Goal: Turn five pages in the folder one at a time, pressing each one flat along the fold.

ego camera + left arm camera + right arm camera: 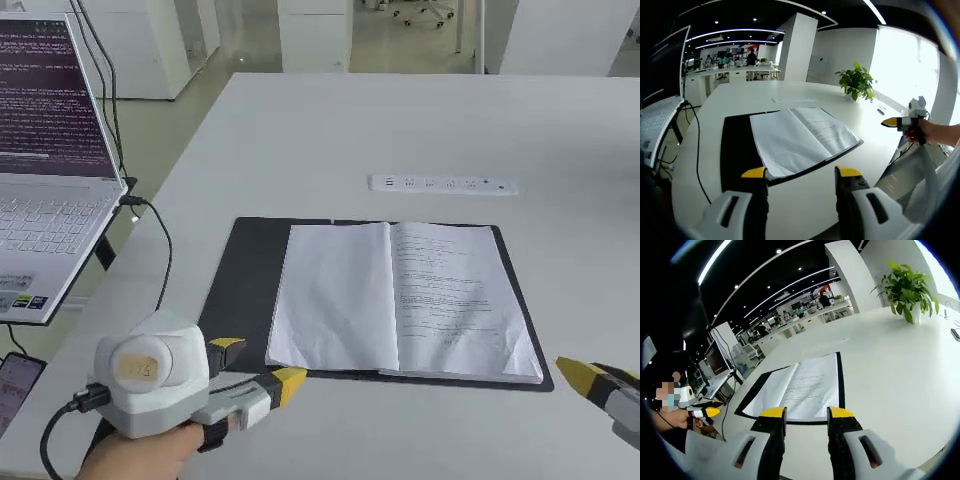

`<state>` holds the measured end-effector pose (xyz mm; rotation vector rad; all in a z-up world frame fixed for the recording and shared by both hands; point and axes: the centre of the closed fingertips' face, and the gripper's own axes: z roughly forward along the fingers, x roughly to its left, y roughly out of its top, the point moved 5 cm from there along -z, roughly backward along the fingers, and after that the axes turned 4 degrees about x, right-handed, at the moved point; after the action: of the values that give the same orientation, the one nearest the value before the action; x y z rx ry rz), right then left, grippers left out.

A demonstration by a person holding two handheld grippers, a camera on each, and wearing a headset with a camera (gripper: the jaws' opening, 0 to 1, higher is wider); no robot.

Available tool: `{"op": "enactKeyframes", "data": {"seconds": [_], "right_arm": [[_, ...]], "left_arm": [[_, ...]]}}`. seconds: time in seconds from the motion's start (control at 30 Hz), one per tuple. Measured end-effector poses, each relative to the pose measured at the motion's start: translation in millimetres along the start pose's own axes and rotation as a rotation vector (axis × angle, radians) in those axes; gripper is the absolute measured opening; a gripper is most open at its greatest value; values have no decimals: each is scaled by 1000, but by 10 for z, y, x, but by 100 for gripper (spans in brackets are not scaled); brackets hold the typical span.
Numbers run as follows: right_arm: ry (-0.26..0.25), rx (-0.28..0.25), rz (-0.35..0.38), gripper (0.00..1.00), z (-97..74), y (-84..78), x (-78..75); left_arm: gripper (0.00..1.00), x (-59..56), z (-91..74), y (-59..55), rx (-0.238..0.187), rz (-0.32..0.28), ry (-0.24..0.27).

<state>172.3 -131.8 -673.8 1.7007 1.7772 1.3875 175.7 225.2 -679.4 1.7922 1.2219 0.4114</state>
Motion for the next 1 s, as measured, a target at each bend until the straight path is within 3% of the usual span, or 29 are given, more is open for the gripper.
{"op": "enactKeyframes", "data": {"seconds": [0.23, 0.47, 0.6, 0.83, 0.9, 1.0], "right_arm": [[-16, 7, -5, 35, -97, -98, -120], [-20, -26, 19, 35, -108, -38, -219], [-17, -29, 13, 35, -105, -23, -229], [-14, -19, 2, 35, -48, -36, -261], [-12, -18, 4, 35, -28, -36, -259], [-6, 3, -7, 35, 23, -75, -250]], "left_arm": [[59, -49, -72, 49, 2, 17, 2], [60, -98, -20, -1, 41, 54, 10], [60, -123, 8, 16, 39, 61, 11], [61, -235, 249, 39, 48, 76, 3], [60, -299, 353, 47, 61, 78, -15], [60, -420, 527, 80, 45, 86, -36]]}}
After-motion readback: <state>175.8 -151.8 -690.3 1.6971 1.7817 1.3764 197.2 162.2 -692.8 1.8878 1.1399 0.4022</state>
